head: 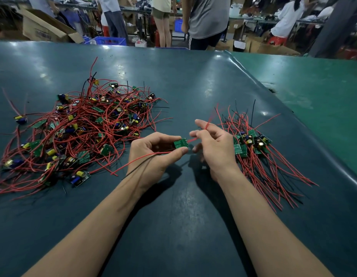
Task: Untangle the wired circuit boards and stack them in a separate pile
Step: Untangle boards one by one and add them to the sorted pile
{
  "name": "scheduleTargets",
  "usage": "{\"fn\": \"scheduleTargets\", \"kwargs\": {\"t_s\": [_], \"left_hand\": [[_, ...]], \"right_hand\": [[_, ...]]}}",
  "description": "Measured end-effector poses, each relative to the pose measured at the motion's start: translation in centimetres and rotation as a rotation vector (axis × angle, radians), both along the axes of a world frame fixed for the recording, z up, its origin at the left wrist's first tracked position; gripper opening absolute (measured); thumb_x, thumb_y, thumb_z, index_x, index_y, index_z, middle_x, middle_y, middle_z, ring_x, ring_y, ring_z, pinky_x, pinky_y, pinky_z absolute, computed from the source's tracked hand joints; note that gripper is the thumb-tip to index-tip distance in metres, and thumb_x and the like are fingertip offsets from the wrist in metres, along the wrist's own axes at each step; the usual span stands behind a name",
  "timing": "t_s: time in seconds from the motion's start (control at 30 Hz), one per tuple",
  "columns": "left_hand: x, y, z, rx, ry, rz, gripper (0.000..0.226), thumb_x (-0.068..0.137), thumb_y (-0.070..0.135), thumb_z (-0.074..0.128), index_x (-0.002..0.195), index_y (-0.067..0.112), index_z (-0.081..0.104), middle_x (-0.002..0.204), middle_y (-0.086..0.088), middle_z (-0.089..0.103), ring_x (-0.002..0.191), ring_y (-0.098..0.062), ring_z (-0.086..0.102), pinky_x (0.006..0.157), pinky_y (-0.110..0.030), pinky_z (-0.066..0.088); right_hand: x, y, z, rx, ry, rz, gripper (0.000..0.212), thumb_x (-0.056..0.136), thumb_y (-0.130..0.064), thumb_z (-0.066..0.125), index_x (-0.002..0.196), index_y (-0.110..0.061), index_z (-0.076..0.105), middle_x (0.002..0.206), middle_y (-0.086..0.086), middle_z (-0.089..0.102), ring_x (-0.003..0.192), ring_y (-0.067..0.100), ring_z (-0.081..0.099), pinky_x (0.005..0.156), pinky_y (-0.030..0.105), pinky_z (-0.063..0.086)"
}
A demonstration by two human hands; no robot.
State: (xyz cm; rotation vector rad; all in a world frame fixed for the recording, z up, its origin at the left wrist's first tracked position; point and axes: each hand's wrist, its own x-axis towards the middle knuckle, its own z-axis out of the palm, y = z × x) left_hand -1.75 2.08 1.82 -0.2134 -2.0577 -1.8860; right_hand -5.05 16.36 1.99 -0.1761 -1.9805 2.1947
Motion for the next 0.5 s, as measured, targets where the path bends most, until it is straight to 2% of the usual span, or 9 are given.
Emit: {"fn": "scheduleTargets", "kwargs": {"t_s": [0.07, 0.13, 0.3, 0.4, 0.5], "left_hand": [[-0.1, -0.2, 0.1, 0.024, -0.014, 0.004, 0.024, 0.066, 0.002, 0.086, 0.088, 0.006, 0.076, 0.069, 0.007, 0.073, 0.063, -0.001, 0.066, 0.064, -0.013, 0.050], [0.0, -0.3, 0.1, 0.035, -0.022, -0.006, 0.024, 0.066, 0.002, 0.086, 0.088, 0.005, 0.076, 0.067, 0.007, 0.073, 0.062, 0.000, 0.065, 0.063, -0.012, 0.049], [0.3, -0.1, 0.1, 0.056, -0.060, -0.079, 0.023, 0.066, 0.002, 0.085, 0.087, 0.006, 0.076, 0.069, 0.005, 0.074, 0.062, -0.001, 0.065, 0.062, -0.012, 0.049], [0.3, -0.2, 0.2, 0.078, -0.067, -0.082, 0.022, 0.067, 0.000, 0.084, 0.086, 0.006, 0.075, 0.068, 0.006, 0.073, 0.061, 0.001, 0.063, 0.061, -0.011, 0.047], [0.0, -0.6, 0.3, 0.107, -0.071, -0.047, 0.021, 0.068, 0.002, 0.084, 0.085, 0.010, 0.076, 0.066, 0.007, 0.072, 0.060, 0.001, 0.061, 0.059, -0.010, 0.046]], "right_hand": [[0.0, 0.2, 0.3, -0.148, -0.041, 0.005, 0.017, 0.095, -0.005, 0.055, 0.106, -0.010, 0.067, 0.077, -0.002, 0.074, 0.040, 0.006, 0.049, 0.034, 0.015, 0.028], [-0.1, 0.6, 0.4, -0.280, -0.058, 0.025, 0.016, 0.097, -0.003, 0.053, 0.106, -0.006, 0.065, 0.069, -0.002, 0.072, 0.037, 0.006, 0.046, 0.033, 0.014, 0.026], [-0.2, 1.2, 0.7, -0.309, -0.094, 0.022, 0.016, 0.099, -0.013, 0.054, 0.104, -0.004, 0.066, 0.053, -0.004, 0.063, 0.031, 0.004, 0.035, 0.032, 0.012, 0.022], [-0.2, 1.7, 1.0, -0.361, -0.057, 0.010, 0.017, 0.100, -0.017, 0.053, 0.093, -0.010, 0.066, 0.059, -0.001, 0.068, 0.036, 0.004, 0.042, 0.033, 0.014, 0.027], [-0.4, 2.1, 1.2, -0.451, -0.044, 0.001, 0.021, 0.100, -0.019, 0.054, 0.087, -0.008, 0.066, 0.064, 0.002, 0.070, 0.041, 0.004, 0.047, 0.035, 0.014, 0.030]]}}
